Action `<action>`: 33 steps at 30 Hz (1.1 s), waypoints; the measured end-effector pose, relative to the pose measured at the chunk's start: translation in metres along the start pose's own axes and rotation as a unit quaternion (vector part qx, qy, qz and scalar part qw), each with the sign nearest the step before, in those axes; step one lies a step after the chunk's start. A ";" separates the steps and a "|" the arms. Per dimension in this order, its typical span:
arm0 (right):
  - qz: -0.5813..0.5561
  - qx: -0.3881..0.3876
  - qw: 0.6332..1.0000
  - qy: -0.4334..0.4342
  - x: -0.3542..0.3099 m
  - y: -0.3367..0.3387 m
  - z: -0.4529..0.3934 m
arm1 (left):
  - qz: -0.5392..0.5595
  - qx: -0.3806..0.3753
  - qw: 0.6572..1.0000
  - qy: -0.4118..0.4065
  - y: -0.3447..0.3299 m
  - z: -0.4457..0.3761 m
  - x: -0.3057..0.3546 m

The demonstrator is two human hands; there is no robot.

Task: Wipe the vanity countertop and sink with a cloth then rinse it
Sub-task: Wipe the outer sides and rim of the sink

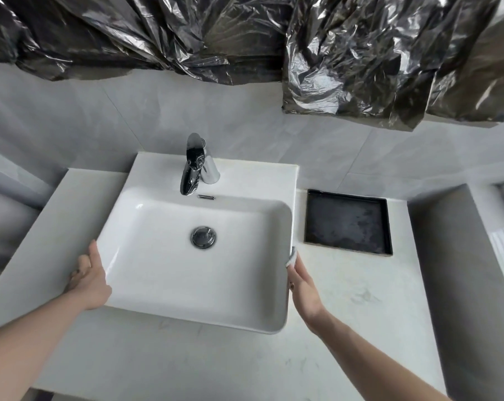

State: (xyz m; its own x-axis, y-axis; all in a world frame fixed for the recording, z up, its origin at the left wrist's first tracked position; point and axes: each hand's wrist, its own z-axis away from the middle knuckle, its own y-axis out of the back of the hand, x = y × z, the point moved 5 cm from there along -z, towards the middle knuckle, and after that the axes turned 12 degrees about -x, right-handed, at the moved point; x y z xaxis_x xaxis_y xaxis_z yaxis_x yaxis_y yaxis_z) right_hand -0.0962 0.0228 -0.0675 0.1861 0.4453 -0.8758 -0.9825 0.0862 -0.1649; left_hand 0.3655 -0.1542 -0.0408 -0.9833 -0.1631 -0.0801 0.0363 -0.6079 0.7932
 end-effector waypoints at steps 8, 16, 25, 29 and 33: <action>-0.005 0.029 0.999 -0.013 -0.007 0.045 -0.095 | 0.007 0.001 1.000 0.000 -0.001 -0.001 0.001; -0.081 0.102 0.990 -0.046 -0.061 0.042 -0.123 | 0.019 -0.009 1.000 -0.003 -0.005 -0.005 -0.004; -0.099 0.040 0.993 -0.041 0.015 -0.004 -0.005 | 0.000 -0.005 1.000 -0.002 -0.003 -0.003 -0.002; -0.121 0.034 0.991 -0.043 0.044 -0.018 0.033 | -0.005 -0.004 1.000 -0.001 -0.002 -0.002 -0.001; -0.094 0.039 0.993 -0.057 0.037 -0.018 0.027 | -0.002 -0.003 1.000 -0.006 -0.003 -0.004 -0.002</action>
State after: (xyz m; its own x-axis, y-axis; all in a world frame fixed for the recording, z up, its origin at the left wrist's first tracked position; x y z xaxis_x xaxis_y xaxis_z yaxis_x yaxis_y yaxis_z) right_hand -0.0720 0.0621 -0.0843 0.3698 0.5118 -0.7754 -0.9280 0.2441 -0.2815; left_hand 0.3684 -0.1554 -0.0457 -0.9855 -0.1521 -0.0756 0.0343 -0.6138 0.7887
